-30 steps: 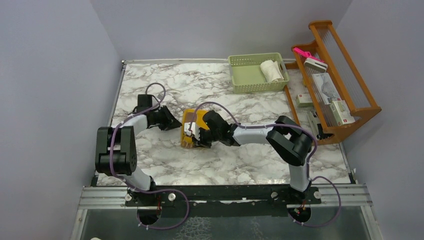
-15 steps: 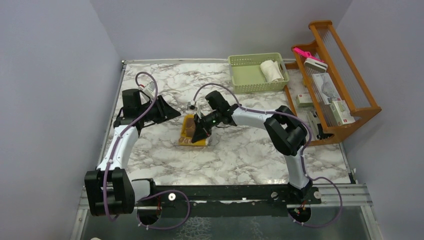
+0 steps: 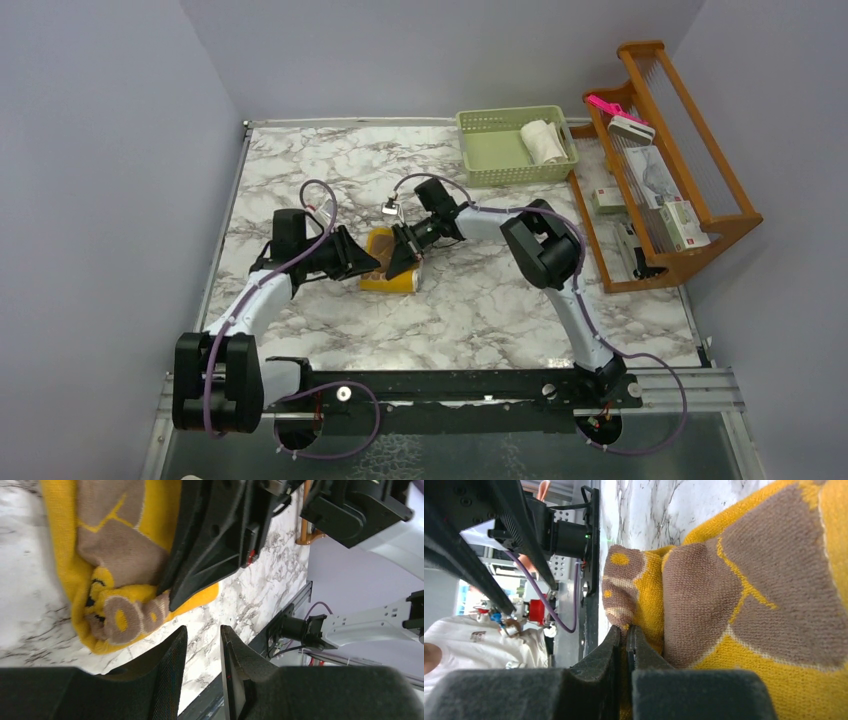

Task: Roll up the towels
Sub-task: Roll the towel at the center of the board.

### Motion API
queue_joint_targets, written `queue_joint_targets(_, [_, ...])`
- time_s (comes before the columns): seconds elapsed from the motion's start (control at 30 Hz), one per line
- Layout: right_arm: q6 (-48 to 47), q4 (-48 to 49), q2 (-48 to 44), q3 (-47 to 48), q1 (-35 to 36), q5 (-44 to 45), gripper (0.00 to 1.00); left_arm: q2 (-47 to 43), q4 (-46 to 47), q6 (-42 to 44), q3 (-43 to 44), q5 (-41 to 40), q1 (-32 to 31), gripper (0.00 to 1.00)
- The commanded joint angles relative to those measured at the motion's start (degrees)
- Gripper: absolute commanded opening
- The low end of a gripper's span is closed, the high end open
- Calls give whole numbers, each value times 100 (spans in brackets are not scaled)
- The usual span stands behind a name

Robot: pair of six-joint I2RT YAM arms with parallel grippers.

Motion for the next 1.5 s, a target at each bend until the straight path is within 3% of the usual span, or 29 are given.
queue_joint_targets(0.0, [1086, 1131, 243, -238, -131, -455, 1, 43, 854, -505, -114, -358, -398, 33])
queue_joint_targets(0.4, [3497, 3651, 845, -641, -327, -621, 1, 858, 1725, -839, -384, -684, -551, 30])
queue_joint_targets(0.7, [3586, 3934, 845, -654, -344, -388, 2, 1706, 2305, -893, -481, -1174, -651, 26])
queue_joint_targets(0.8, [2588, 3368, 315, -710, -350, 164, 19, 1908, 2369, -854, -502, -1497, -770, 25])
queue_joint_targets(0.9, [1063, 1855, -286, -486, -348, 1124, 22, 2098, 2379, -805, -438, -1619, -806, 25])
queue_joint_targets(1.0, [47, 1309, -1016, -764, -354, 2327, 26, 2294, 2253, -699, -310, -1714, -806, 24])
queue_joint_targets(1.13, [-934, 1866, -2269, -1842, -346, 3677, 39, 2519, 2201, -642, -205, -1709, -806, 23])
queue_joint_targets(1.17, [-1128, 2139, -2587, -2154, -337, 3824, 46, 2546, 2192, -639, -194, -1715, -806, 23])
queue_joint_targets(1.2, [-1526, 2506, -2897, -2689, -310, 3886, 63, 2575, 2185, -631, -178, -1716, -806, 23])
queue_joint_targets(1.23, [-1949, 2944, -3250, -3166, -224, 3944, 71, 2603, 2172, -618, -164, -1718, -806, 23])
queue_joint_targets(1.3, [-2936, 3816, -3804, -4074, 55, 4084, 81, 2648, 2127, -596, -128, -1723, -806, 23])
queue_joint_targets(1.47, [-4819, 3972, -3765, -4653, 647, 4283, 84, 2764, 2035, -552, -19, -1727, -815, 23])
